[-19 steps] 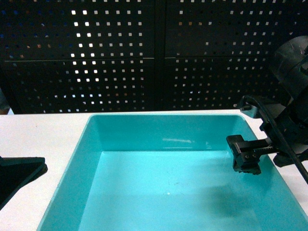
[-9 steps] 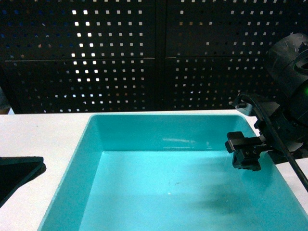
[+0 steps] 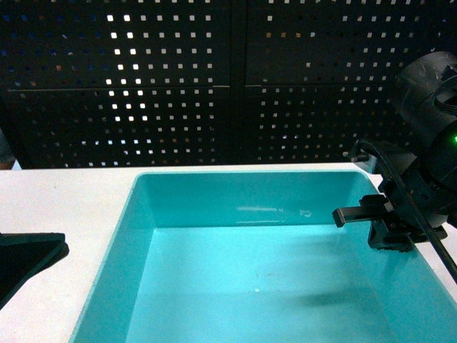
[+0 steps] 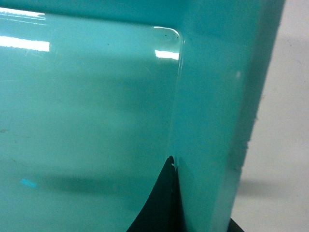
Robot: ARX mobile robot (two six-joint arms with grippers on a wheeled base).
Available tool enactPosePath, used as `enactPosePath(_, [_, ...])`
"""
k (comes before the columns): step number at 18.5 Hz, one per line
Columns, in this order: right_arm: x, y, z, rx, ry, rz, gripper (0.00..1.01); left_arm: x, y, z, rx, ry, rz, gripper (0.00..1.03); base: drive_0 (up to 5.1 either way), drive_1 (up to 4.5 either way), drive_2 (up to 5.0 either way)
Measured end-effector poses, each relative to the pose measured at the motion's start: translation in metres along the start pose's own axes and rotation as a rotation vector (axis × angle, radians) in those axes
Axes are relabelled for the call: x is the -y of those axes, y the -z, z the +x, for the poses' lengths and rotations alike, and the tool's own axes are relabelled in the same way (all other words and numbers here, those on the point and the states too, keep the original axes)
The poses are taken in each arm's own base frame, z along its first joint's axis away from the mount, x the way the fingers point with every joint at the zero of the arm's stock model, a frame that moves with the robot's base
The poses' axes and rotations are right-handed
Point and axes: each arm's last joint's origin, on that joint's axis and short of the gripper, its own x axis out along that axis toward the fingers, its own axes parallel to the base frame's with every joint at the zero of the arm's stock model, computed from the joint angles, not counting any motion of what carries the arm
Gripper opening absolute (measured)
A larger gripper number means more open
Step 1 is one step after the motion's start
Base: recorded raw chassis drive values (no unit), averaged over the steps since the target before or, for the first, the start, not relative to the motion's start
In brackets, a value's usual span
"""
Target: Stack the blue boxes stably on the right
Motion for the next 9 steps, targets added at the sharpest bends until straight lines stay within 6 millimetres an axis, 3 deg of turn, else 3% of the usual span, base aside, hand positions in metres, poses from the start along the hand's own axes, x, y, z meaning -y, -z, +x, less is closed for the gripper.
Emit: enactPosePath(9, [0.0002,0.0058,-0.0011,0.018,-0.017,0.009,0.02,0.0000,0.0000,0.0000,0.000,0.000,0.000,0.98,0.0,0.00,0.0])
